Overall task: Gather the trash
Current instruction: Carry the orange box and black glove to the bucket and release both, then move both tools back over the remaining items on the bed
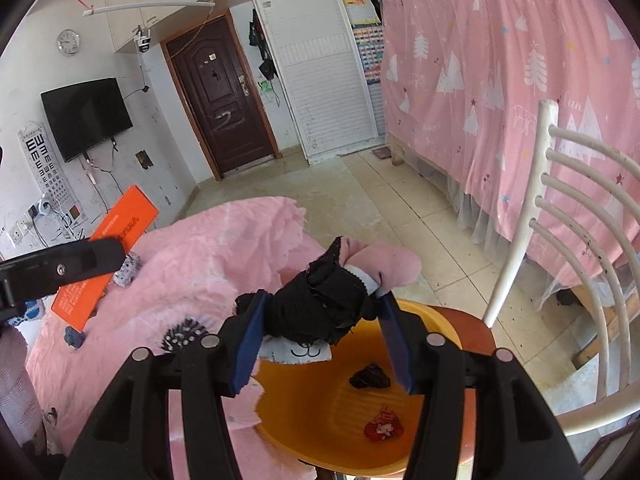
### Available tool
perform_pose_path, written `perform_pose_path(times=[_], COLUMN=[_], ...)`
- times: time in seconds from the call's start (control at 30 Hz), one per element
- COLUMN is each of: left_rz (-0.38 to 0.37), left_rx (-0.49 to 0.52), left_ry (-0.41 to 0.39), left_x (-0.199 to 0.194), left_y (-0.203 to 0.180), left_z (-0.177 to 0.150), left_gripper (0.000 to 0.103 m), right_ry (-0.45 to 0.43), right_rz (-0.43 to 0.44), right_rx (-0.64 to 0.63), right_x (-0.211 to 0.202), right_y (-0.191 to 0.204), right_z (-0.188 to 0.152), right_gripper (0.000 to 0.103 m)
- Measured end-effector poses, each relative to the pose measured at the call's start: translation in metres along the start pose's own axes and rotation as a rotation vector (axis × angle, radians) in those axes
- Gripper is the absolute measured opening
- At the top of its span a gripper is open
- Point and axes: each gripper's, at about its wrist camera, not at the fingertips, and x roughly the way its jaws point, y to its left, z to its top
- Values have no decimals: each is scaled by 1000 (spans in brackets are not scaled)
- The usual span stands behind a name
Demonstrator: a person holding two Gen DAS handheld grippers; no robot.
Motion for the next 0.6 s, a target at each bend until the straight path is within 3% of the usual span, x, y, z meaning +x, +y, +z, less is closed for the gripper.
perform_pose_path(times=[0.2, 0.23, 0.27, 0.33, 0.6], left_rz=[-23, -32, -41, -46, -29], left_rx=[13, 13, 16, 16, 33], left_ry=[43, 50, 58, 61, 58], left_x=[25, 29, 33, 38, 31], left_y=[-20, -22, -25, -30, -32], left_z=[9, 10, 11, 13, 10], left_gripper=[22, 28, 42, 54, 54], right_ry=[-10, -15, -20, -30, -44], right_rz=[-6, -8, -11, -19, -38], right_rx=[46, 59, 67, 78, 82], right_x=[0, -1, -3, -7, -17], right_y=[-21, -25, -28, -33, -34], right_z=[-2, -3, -3, -2, -1], right_gripper=[52, 52, 52, 53, 56])
